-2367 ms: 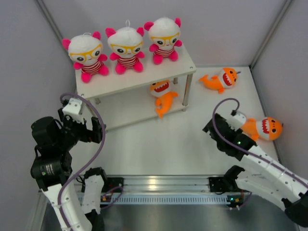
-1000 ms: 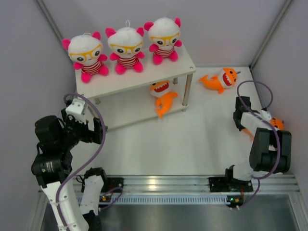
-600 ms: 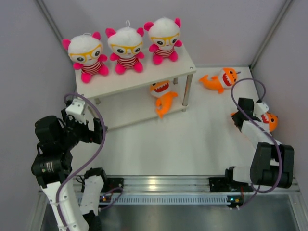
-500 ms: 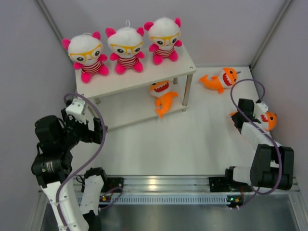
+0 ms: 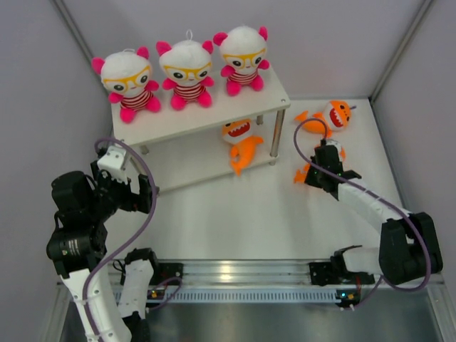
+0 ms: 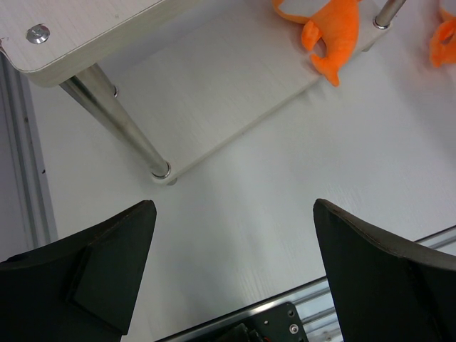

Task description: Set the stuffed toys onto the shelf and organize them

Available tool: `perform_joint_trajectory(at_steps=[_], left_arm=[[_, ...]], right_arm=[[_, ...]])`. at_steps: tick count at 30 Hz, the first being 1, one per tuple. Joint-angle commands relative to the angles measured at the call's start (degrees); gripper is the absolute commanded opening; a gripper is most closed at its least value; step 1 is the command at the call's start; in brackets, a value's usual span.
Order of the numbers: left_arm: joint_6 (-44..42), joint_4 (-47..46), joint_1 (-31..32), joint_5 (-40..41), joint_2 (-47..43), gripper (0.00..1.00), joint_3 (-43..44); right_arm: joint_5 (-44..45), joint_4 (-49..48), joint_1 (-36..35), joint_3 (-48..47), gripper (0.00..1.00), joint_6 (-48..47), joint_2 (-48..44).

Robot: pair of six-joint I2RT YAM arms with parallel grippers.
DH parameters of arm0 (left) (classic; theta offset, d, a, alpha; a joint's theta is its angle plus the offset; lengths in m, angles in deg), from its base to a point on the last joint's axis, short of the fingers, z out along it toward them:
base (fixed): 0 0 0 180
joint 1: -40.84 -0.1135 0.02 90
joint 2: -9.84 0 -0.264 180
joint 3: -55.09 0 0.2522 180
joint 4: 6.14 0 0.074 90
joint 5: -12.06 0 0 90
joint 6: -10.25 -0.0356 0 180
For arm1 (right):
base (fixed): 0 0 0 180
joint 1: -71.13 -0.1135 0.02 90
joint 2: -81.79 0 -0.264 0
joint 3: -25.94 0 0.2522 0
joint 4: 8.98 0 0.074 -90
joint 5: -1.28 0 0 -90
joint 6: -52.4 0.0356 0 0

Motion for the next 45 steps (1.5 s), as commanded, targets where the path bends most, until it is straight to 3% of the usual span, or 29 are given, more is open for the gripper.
perform_joint_trajectory(at_steps=[1, 7, 9, 10, 11, 13, 19, 32, 36, 40, 45], left_arm=[[-0.5, -0.9, 0.1, -0.2, 0.2, 0.98, 0.5], [-0.5, -1.0, 0.1, -1.4, 0.6, 0.98, 0.8], [-0.5, -0.9, 0.1, -1.9, 0.5, 0.98, 0.8], [-0.4, -0.9, 0.1, -1.9, 0.5, 0.98, 0.8], [-0.4, -0.9, 0.2, -1.7, 0.5, 0.98, 0.9], [-0.4, -0.9, 0.2, -1.3, 0.3, 0.98, 1.1], [-0.4, -0.8, 0.1, -0.8, 0.3, 0.98, 0.9], [-0.9, -0.8, 0.2, -0.2, 0.7, 0.98, 1.3], [-0.8, -0.7, 0.1, 0.1, 0.8, 0.98, 1.7], [-0.8, -0.7, 0.2, -0.7, 1.0, 0.98, 1.5], [-0.6, -0.8, 0.1, -0.7, 1.0, 0.98, 1.9]], right_arm=[[-4.7, 8.7, -3.5, 1.2, 0.0, -0.3, -3.3], [0.8, 12.7, -6.0, 5.1, 0.0, 2.9, -7.5], [3.4, 12.2, -5.9, 4.0, 0.16, 1.8, -7.6], [4.0, 12.3, -5.9, 3.3, 0.37, 1.5, -7.1], [4.4, 13.0, -6.0, 1.9, 0.45, 1.4, -6.5], [5.4, 13.2, -5.9, 0.5, 0.53, 0.1, -3.9], [6.2, 8.7, -5.9, 0.2, 0.62, 0.0, 2.2], [5.9, 0.1, -5.9, -1.2, 0.64, -3.1, 6.2], [5.8, -0.2, -6.1, 0.2, 0.66, -2.9, 0.5], [7.4, -1.1, -6.1, 2.6, 0.79, -2.8, -6.7], [6.3, -1.7, -6.2, 2.0, 0.8, -4.0, -6.0]])
